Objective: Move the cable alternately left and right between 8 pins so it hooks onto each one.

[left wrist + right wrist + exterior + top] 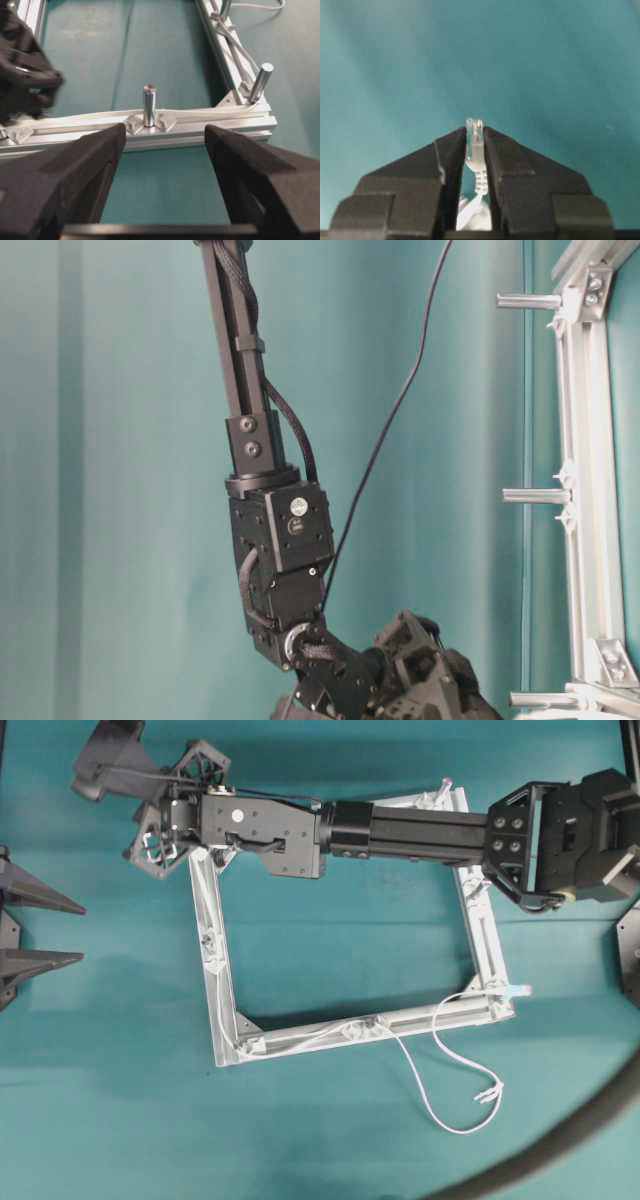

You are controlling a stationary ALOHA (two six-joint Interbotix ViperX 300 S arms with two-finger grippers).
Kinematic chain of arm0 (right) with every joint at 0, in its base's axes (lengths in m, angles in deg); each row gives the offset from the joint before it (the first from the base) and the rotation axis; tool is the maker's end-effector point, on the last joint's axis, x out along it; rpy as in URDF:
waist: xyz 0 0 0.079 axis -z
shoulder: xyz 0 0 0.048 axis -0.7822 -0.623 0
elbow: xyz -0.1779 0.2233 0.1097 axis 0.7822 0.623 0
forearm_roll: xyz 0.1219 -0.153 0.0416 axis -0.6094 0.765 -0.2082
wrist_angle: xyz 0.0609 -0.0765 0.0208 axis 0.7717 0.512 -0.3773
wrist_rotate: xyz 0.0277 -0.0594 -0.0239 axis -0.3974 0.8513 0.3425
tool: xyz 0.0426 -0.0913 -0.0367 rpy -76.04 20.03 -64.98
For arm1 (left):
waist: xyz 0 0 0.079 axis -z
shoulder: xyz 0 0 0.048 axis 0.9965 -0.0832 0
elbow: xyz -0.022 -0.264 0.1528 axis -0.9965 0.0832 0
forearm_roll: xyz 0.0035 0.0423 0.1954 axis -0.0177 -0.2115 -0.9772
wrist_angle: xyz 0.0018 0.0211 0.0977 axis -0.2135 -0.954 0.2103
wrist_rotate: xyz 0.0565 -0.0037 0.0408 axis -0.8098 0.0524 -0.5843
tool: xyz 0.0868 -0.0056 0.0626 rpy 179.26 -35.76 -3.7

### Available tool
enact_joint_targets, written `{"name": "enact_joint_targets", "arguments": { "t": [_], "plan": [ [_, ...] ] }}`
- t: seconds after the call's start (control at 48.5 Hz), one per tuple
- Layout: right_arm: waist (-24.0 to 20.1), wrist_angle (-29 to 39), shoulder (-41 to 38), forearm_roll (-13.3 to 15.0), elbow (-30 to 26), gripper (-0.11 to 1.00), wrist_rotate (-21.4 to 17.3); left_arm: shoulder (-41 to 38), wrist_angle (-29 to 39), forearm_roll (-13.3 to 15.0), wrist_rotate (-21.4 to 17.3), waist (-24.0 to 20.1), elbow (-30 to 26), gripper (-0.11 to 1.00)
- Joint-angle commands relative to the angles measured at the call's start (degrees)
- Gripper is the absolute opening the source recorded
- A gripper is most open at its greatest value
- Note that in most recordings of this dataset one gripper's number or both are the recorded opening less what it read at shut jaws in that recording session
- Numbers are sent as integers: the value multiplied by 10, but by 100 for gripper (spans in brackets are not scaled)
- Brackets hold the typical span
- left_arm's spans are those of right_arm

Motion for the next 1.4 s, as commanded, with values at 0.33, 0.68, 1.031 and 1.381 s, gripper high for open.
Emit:
{"name": "enact_joint_targets", "arguments": {
  "t": [0.33,0.68,1.031,1.381],
  "plan": [
    [18,64,34,18,4,13,-54,-4,-5,1,4,2,-7,75],
    [6,46,86,18,82,13,-109,-4,-5,1,4,2,-7,75],
    [-13,-52,199,14,281,13,-182,-4,-5,2,4,2,-7,75],
    [-51,-108,276,12,411,13,-185,-4,-5,1,4,2,-6,75]
  ]
}}
